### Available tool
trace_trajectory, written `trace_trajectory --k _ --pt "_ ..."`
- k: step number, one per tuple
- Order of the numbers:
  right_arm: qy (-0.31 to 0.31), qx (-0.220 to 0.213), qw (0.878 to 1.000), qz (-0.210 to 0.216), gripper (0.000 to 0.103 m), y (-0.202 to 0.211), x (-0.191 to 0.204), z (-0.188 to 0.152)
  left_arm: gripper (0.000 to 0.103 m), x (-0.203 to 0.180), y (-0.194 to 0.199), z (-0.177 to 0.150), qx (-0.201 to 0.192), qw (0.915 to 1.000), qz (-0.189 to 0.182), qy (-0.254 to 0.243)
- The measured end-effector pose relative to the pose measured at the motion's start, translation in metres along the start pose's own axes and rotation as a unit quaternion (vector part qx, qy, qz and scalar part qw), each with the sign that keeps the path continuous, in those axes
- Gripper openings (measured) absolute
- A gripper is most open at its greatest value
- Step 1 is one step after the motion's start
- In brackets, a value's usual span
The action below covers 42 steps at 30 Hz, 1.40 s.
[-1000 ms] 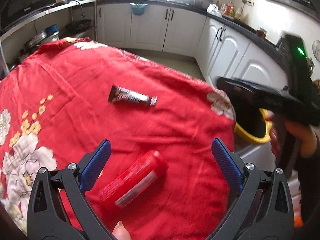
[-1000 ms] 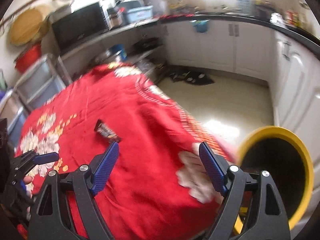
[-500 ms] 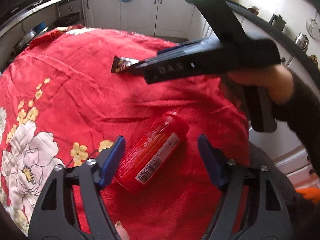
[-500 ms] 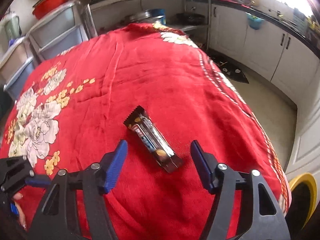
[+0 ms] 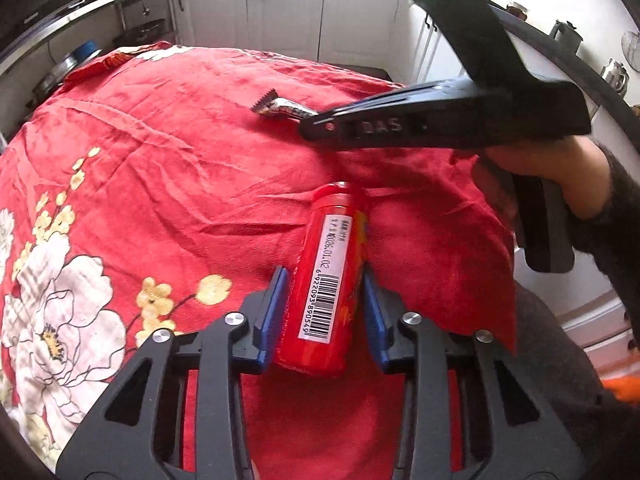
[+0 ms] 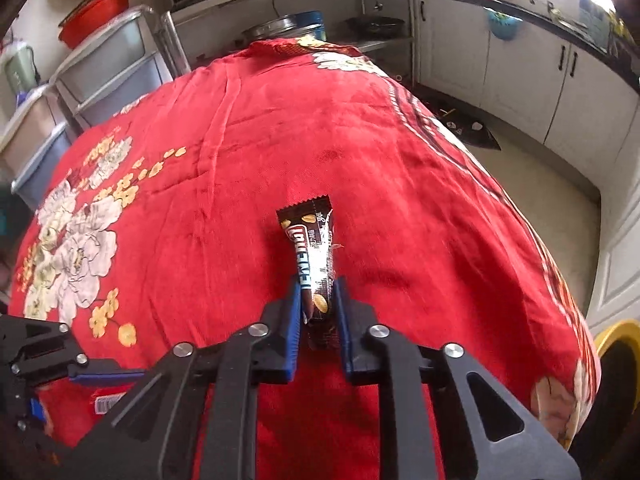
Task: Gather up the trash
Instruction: 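Grasp the chocolate bar with the right tool while the left tool grasps the red bottle, then carry the chocolate bar and red bottle over the yellow-rimmed bin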
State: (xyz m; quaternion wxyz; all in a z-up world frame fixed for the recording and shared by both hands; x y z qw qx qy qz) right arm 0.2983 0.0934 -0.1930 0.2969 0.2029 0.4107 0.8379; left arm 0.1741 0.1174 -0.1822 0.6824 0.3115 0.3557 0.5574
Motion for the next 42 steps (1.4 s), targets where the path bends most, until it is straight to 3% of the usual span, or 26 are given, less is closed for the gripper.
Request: trace_trajectory --k 8,17,29,42 --pt "-0.059 -0.020 0.998 0.000 0.011 0.040 -0.035 -0.034 0.026 -0.029 -0.010 0.013 -0.005 0.9998 -0.020 -0.002" --pt "-0.146 -0.059 0.987 -0.015 0.012 0.101 -0.098 -0.076 0.025 -0.070 -0.026 0.046 -0.018 0.9985 -0.051 -0.005" --pt "-0.241 -0.105 0.962 -0.077 0.012 0.172 -0.187 -0.124 0.025 -0.150 -0.043 0.095 -0.040 0.9936 -0.100 -0.036" --pt "-0.289 -0.129 0.938 -0.143 0.012 0.215 -0.245 -0.155 0.025 -0.223 -0.060 0.133 -0.060 0.9872 -0.141 -0.046"
Point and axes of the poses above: each gripper's, at about its wrist camera, not at the fingertips, and y roughly against the way its jaws point, x to its left, z to its top, the point moved 9 cm from there along -y, roughly the way its jaws point, and after that the axes turned 4 degrees about -z, right-handed, at the moved point
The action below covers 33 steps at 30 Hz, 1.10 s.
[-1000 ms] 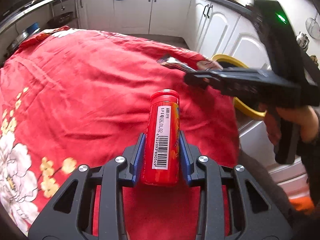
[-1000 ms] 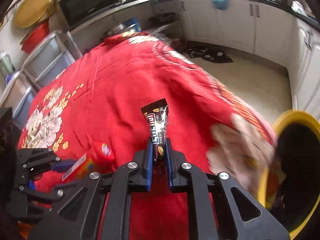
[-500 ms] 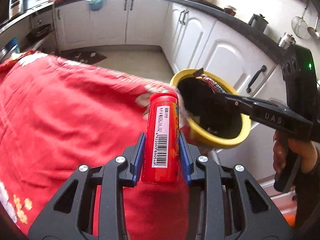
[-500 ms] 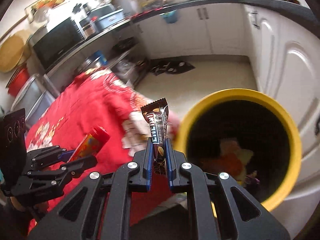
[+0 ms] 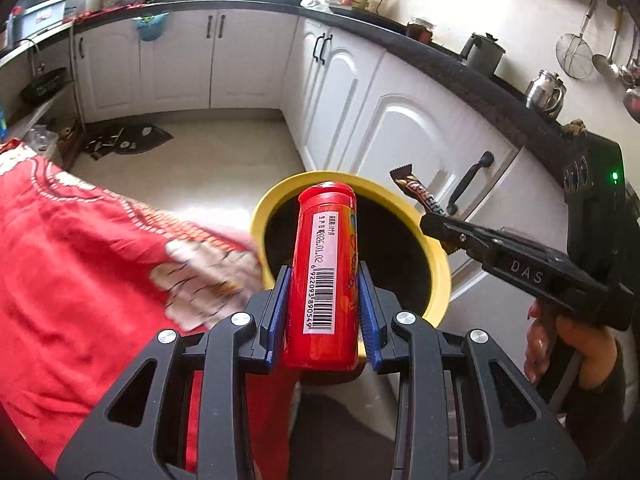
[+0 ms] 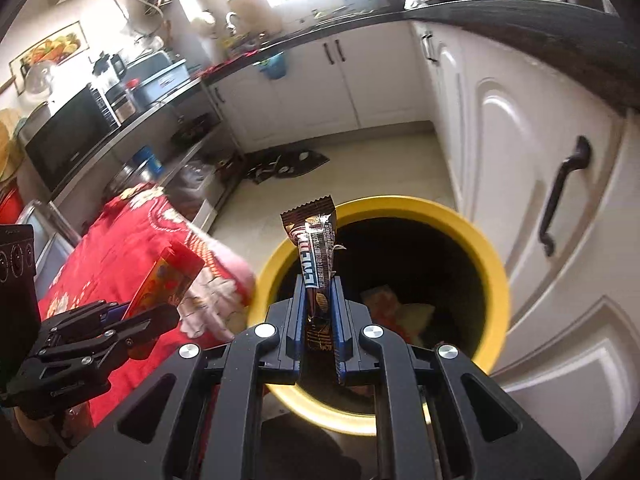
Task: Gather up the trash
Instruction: 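Carry the chocolate bar and red bottle over the yellow-rimmed bin, then open both tools to drop the chocolate bar and bottle into the bin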
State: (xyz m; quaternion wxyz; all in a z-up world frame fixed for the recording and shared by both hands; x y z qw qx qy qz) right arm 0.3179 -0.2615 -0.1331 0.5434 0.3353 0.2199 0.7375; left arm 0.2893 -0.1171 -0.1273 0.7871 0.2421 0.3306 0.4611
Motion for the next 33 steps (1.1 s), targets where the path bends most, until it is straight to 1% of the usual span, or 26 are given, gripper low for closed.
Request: trace_trajectory --k 6,11,17,19,20,21,22,23,25,27,28,30,33 --pt "-0.003 -0.011 1.000 -0.025 0.012 0.006 -0.017 0.003 0.025 -0.015 -0.012 0.014 -0.011 0.9998 -0.016 0.007" --pt "-0.007 -0.004 0.999 -0.040 0.013 0.000 -0.028 0.001 0.025 -0.030 -0.027 0.027 -0.012 0.9996 -0.027 0.004" --pt "-0.011 0.012 0.998 -0.054 0.018 -0.016 -0.038 -0.003 0.025 -0.036 -0.045 0.036 -0.003 0.9996 -0.028 0.002" --pt "-0.011 0.015 0.998 -0.065 0.023 -0.022 -0.041 -0.004 0.027 -0.033 -0.052 0.039 -0.001 0.9998 -0.018 0.007" --pt "-0.011 0.018 0.997 -0.070 0.031 -0.025 -0.042 -0.004 0.035 -0.030 -0.053 0.040 0.000 0.9998 -0.015 0.010" --pt "-0.010 0.019 0.997 -0.074 0.037 -0.028 -0.043 -0.005 0.047 -0.027 -0.056 0.041 0.002 0.9998 -0.012 0.015" --pt "-0.008 0.019 0.997 -0.079 0.040 -0.028 -0.044 -0.006 0.051 -0.024 -0.055 0.040 0.002 0.9998 -0.008 0.018" --pt "-0.005 0.018 0.996 -0.086 0.043 -0.029 -0.045 -0.007 0.054 -0.021 -0.056 0.041 0.002 0.9998 -0.003 0.020" --pt "-0.001 0.017 0.995 -0.093 0.047 -0.027 -0.046 -0.009 0.058 -0.015 -0.053 0.041 0.001 0.9997 0.003 0.023" --pt "-0.001 0.012 0.994 -0.104 0.055 -0.022 -0.048 -0.012 0.071 -0.007 -0.048 0.040 -0.001 0.9995 0.016 0.028" --pt "0.000 0.010 0.994 -0.108 0.057 -0.020 -0.048 -0.013 0.074 -0.003 -0.045 0.041 -0.003 0.9993 0.019 0.031" --pt "0.000 0.004 0.993 -0.114 0.061 -0.014 -0.047 -0.014 0.086 0.002 -0.039 0.040 -0.005 0.9991 0.024 0.035" --pt "0.006 -0.006 0.993 -0.121 0.068 -0.001 -0.044 -0.016 0.092 0.010 -0.022 0.038 -0.018 0.9985 0.038 0.034"
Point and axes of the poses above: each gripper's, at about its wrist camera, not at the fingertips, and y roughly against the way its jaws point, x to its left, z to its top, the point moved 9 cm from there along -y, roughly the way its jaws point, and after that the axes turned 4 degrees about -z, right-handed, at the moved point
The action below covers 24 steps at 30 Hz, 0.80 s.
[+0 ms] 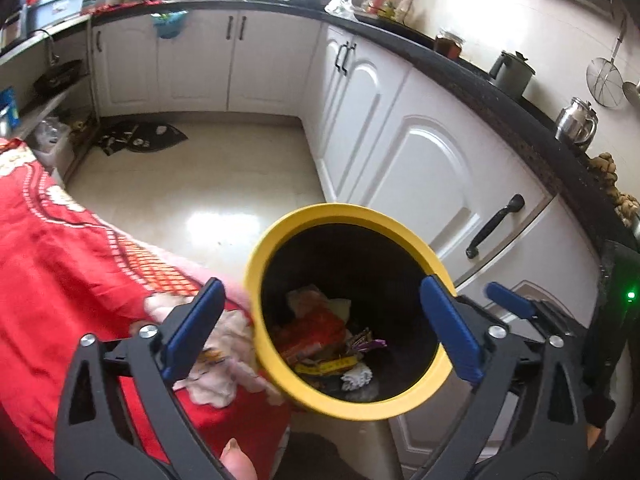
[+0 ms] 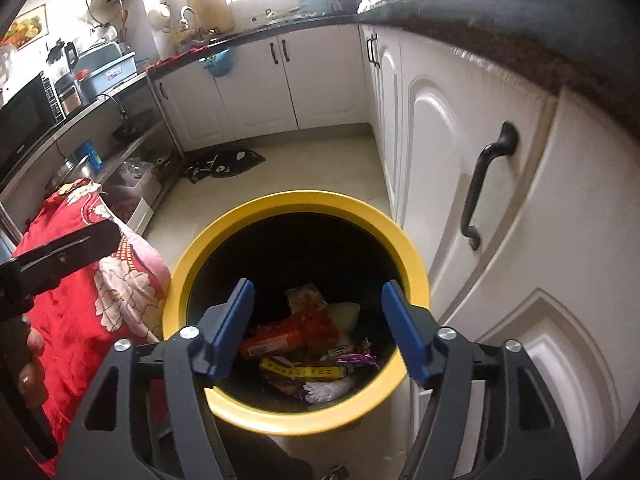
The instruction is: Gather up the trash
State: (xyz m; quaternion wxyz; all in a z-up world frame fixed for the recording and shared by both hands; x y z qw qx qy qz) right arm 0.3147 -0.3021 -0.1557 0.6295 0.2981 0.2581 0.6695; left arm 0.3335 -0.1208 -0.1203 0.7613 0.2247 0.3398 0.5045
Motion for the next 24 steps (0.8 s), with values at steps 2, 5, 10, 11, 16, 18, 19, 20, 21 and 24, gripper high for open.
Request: trace_trajectory --k 2,5,10,11,16,18,19,20,21,24 --pt "0.005 -0.008 1.000 -0.004 0.073 0.010 0.002 -0.002 0.092 0.005 0.010 -0.001 -0.007 1.0000 0.006 0.002" --pt "0.013 -0.023 1.000 -0.009 0.080 0.030 0.008 -0.006 0.092 0.011 0.029 -0.004 -0.016 0.9998 0.009 0.006" --pt "0.028 -0.054 0.998 -0.018 0.089 0.060 0.023 -0.008 0.092 0.022 0.062 -0.013 -0.034 0.9992 0.020 0.012" --pt "0.031 -0.062 0.997 -0.023 0.093 0.068 0.028 -0.009 0.092 0.024 0.069 -0.014 -0.038 0.9989 0.022 0.013" --pt "0.032 -0.088 0.995 -0.022 0.096 0.097 0.045 -0.017 0.092 0.031 0.104 -0.020 -0.061 0.9975 0.031 0.015" --pt "0.035 -0.098 0.994 -0.021 0.096 0.108 0.052 -0.022 0.092 0.033 0.116 -0.024 -0.068 0.9969 0.036 0.015" --pt "0.039 -0.104 0.994 -0.023 0.096 0.115 0.054 -0.024 0.092 0.034 0.120 -0.026 -0.071 0.9967 0.037 0.014" --pt "0.039 -0.106 0.993 -0.024 0.096 0.119 0.056 -0.026 0.092 0.034 0.125 -0.028 -0.073 0.9965 0.038 0.013" --pt "0.040 -0.110 0.993 -0.021 0.096 0.124 0.061 -0.030 0.092 0.035 0.130 -0.031 -0.075 0.9963 0.041 0.011" --pt "0.042 -0.119 0.992 -0.019 0.096 0.136 0.069 -0.039 0.092 0.037 0.139 -0.039 -0.079 0.9955 0.051 0.009"
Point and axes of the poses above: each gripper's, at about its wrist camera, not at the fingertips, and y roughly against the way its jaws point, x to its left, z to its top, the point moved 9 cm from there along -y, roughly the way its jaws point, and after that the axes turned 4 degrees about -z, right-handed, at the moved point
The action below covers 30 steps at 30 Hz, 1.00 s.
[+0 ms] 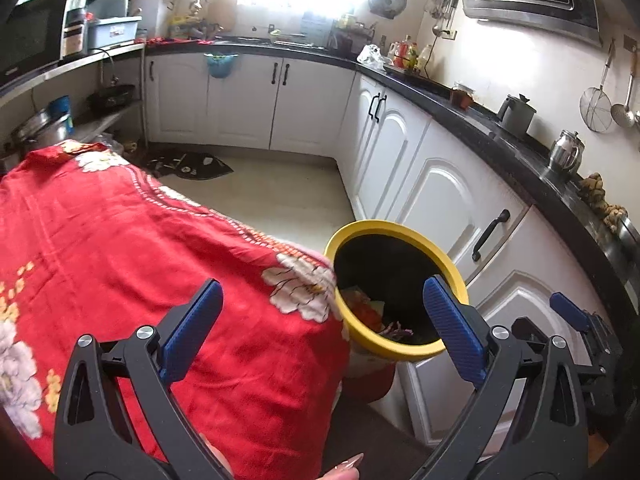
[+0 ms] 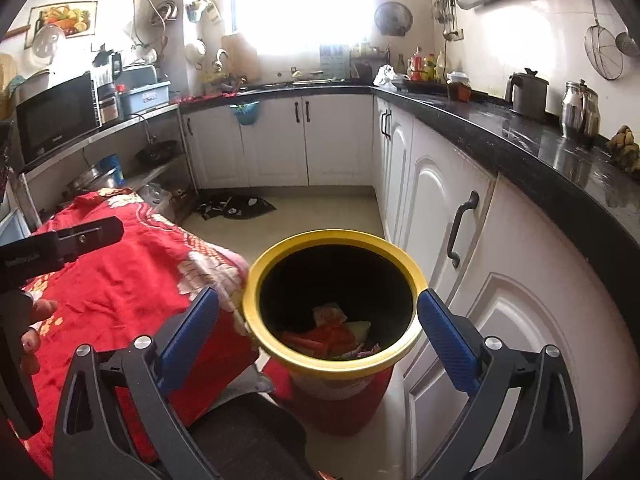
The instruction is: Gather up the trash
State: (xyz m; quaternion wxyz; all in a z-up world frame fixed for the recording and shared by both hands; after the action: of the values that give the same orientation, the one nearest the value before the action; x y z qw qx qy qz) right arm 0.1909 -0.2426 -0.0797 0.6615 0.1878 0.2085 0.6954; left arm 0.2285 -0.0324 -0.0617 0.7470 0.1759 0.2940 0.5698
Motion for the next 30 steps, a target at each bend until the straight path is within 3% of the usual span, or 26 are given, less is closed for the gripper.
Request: trace_trajectory --k 14,21,30 --pt "-0.006 -0.055 0.998 0.008 0.097 0.045 0.016 -0.017 0.092 0.006 0.048 -0.022 -0.047 0.9976 0.042 -0.027" --pt "0.015 -0.126 0.992 0.004 0.097 0.079 0.022 -0.016 0.092 -0.008 0.068 -0.032 -0.087 0.9940 0.044 -0.050" --pt "0.009 -0.151 0.988 -0.005 0.097 0.091 0.018 -0.021 0.092 -0.007 0.082 -0.043 -0.112 0.9919 0.043 -0.041"
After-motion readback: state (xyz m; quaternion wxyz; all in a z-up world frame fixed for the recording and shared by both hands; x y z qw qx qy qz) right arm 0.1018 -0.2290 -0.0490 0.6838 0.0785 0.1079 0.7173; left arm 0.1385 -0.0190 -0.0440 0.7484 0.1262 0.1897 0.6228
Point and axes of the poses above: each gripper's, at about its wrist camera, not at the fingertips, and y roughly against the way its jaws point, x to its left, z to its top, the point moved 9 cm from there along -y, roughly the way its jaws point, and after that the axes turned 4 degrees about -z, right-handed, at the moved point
